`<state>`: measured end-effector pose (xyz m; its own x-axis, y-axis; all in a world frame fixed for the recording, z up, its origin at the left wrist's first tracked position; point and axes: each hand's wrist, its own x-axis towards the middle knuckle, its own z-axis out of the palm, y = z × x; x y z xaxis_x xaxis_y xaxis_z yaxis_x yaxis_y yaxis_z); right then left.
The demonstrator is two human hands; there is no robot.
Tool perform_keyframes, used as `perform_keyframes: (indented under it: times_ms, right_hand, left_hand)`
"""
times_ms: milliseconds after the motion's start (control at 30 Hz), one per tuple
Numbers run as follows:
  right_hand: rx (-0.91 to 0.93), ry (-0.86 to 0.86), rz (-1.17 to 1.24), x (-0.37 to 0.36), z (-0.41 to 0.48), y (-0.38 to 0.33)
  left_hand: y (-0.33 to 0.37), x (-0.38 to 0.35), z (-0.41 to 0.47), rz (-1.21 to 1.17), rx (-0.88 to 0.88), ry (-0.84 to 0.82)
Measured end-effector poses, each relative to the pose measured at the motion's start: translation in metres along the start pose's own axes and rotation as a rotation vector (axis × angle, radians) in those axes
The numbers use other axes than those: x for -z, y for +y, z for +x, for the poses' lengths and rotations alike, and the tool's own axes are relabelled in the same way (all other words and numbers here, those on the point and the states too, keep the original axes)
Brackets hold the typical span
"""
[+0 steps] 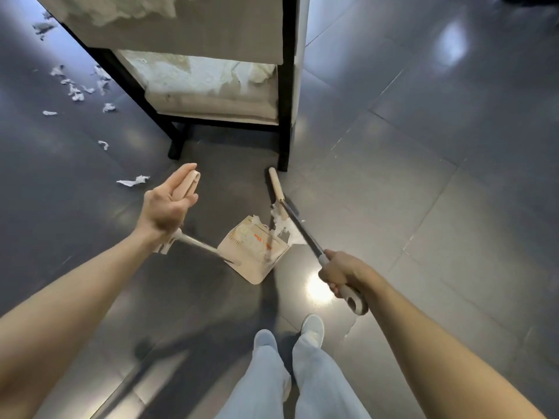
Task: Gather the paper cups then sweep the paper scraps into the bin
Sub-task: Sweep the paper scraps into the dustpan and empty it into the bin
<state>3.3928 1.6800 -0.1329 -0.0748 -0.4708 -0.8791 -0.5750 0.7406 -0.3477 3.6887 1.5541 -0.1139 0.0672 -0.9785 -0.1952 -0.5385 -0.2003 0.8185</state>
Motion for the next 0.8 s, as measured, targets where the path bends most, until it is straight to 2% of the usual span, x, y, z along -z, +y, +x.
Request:
perform_keyframes:
  times_ms: [100, 200, 300, 433, 667, 800]
  right_hand:
    - [-0.008, -0.097, -0.062, -0.020, -0.029, 0.001]
    - [0.000, -0.129, -0.018, -0.024, -0.057, 0.004]
    - [-0.007, -0.103, 0.048, -0.015, -0.080, 0.010]
    - [0.007, -0.060, -0.005, -0.007, -0.103, 0.019]
    - [-0.026, 0.025, 0.069, 0.009, -0.113, 0.035]
    - [-0.045, 0.115, -0.094, 0.006, -0.107, 0.039]
  left_hand:
    - [0.002, 0.004, 0.005, 0.046, 0.000, -0.019]
    - [0.001, 0.008, 0.000, 0.045, -0.007, -0.037]
    - [0.001, 0.015, -0.011, 0.017, 0.006, -0.042]
    - [0.001, 0.021, -0.027, 0.013, 0.010, -0.064]
    - [0.000, 0.013, -0.050, 0.016, -0.007, -0.104]
    - [-0.001, 0.009, -0.059, 0.046, -0.022, -0.119]
